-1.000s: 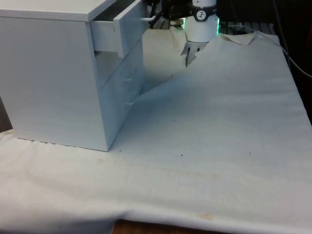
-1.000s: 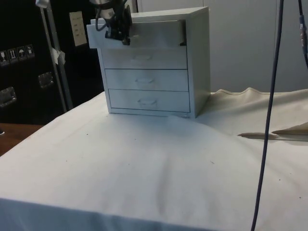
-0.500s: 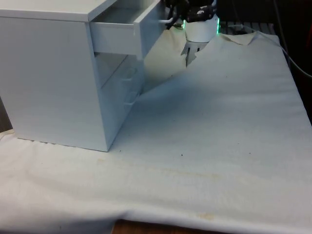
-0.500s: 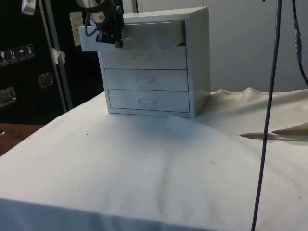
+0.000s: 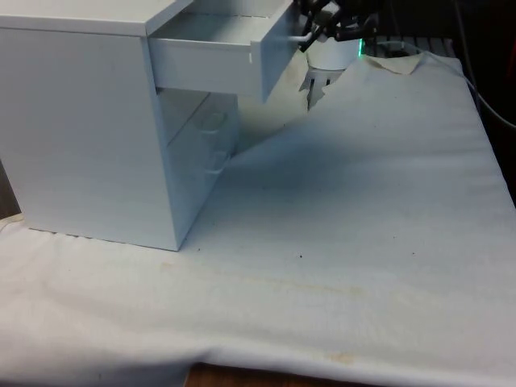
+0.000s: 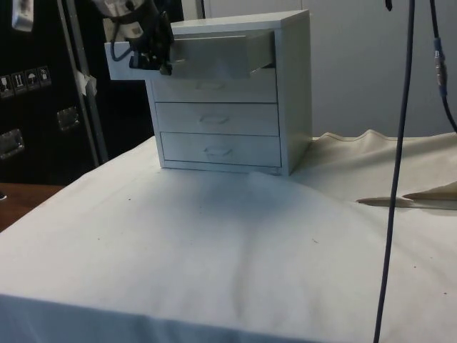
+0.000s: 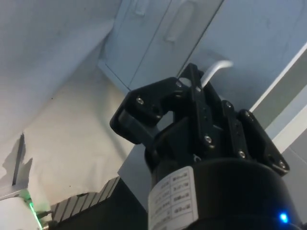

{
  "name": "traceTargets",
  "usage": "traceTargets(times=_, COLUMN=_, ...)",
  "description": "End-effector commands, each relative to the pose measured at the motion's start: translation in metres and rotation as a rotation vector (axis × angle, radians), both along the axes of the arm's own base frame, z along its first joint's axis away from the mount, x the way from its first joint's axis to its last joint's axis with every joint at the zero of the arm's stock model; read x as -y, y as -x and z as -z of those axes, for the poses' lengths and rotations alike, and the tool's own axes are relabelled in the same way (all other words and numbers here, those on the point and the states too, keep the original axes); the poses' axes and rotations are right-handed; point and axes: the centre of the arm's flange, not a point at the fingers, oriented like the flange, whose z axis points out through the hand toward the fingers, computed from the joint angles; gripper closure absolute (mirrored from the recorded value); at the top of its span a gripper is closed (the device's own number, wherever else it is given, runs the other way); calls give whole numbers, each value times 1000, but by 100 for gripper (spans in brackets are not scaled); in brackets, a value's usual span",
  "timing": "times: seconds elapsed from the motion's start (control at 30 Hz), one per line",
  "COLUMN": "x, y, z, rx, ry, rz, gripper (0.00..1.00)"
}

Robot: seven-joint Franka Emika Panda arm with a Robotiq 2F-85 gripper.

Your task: Open the drawer, then close it.

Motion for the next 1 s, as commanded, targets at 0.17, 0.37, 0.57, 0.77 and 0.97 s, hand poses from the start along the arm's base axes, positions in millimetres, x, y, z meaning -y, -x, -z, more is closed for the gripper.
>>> traceTargets(times=0.17, x=-19, y=-3, z=0, rx=1, ry=8, rz=-2, gripper=100)
traceTargets(times=0.37, x=-31, y=-5, z=2, rx=3, ry=16, rz=-4, gripper=100)
traceTargets(times=0.57, x=-45, y=-7, z=3, rx=4, ry=25, rz=-7, gripper=100)
traceTargets(times=0.77, x=-48, y=-7, z=3, rx=3, ry=37, rz=-8, gripper=100)
traceTargets(times=0.97, x=-44, y=-7, z=5, rx=1, ry=38, rz=-6, gripper=100)
